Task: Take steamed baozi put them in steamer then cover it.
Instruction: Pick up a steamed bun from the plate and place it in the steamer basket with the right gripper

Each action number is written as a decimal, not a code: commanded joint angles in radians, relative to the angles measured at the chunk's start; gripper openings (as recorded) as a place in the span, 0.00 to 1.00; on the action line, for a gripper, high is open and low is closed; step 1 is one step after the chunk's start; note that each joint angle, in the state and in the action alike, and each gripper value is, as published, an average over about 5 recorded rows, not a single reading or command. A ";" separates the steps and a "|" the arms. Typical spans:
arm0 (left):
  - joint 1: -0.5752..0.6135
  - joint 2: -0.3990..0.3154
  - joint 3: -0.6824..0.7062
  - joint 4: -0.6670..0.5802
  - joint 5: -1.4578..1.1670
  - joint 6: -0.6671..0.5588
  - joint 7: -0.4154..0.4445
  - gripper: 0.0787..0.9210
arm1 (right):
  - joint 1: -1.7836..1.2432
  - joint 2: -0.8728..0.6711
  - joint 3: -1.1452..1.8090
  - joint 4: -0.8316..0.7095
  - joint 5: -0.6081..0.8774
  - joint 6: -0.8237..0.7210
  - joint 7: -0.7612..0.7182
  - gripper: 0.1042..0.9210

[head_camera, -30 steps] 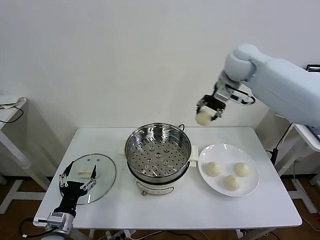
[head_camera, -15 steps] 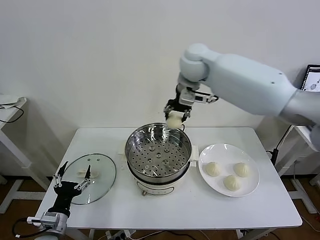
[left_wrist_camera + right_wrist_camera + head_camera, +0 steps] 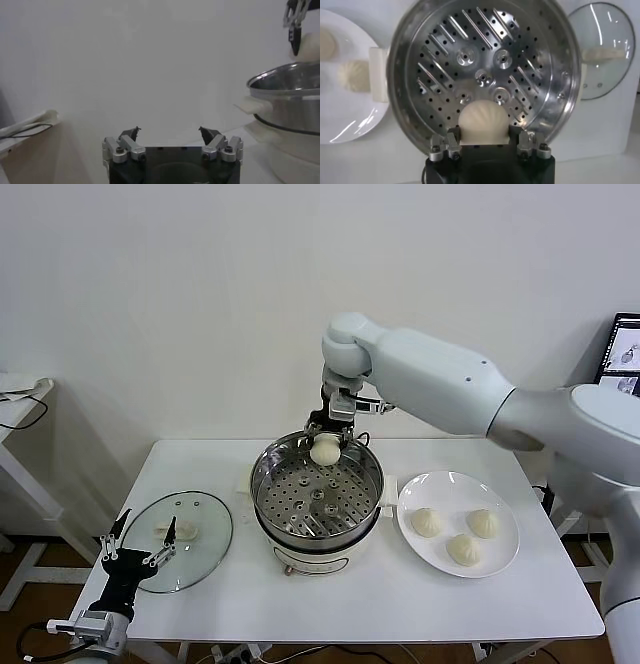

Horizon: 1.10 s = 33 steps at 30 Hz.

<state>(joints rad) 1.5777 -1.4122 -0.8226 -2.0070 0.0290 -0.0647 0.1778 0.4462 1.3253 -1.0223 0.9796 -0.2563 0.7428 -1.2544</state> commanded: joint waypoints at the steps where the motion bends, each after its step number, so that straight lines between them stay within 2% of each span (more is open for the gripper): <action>1: 0.000 -0.001 -0.003 0.000 -0.002 -0.001 0.003 0.88 | -0.069 0.032 0.027 -0.099 -0.059 0.020 0.023 0.65; 22: 0.002 -0.006 -0.001 0.009 -0.002 -0.008 0.006 0.88 | -0.106 0.093 0.057 -0.189 -0.115 0.020 0.088 0.65; 30: 0.006 -0.006 -0.002 0.011 -0.002 -0.012 0.007 0.88 | -0.075 0.065 0.050 -0.152 -0.052 0.003 0.085 0.85; 33: 0.010 -0.006 -0.002 0.008 -0.002 -0.014 0.007 0.88 | -0.028 0.010 0.030 -0.079 0.032 -0.038 0.061 0.88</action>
<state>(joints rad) 1.5841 -1.4182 -0.8247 -1.9965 0.0274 -0.0766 0.1841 0.3701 1.3865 -0.9798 0.8340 -0.3174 0.7424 -1.1821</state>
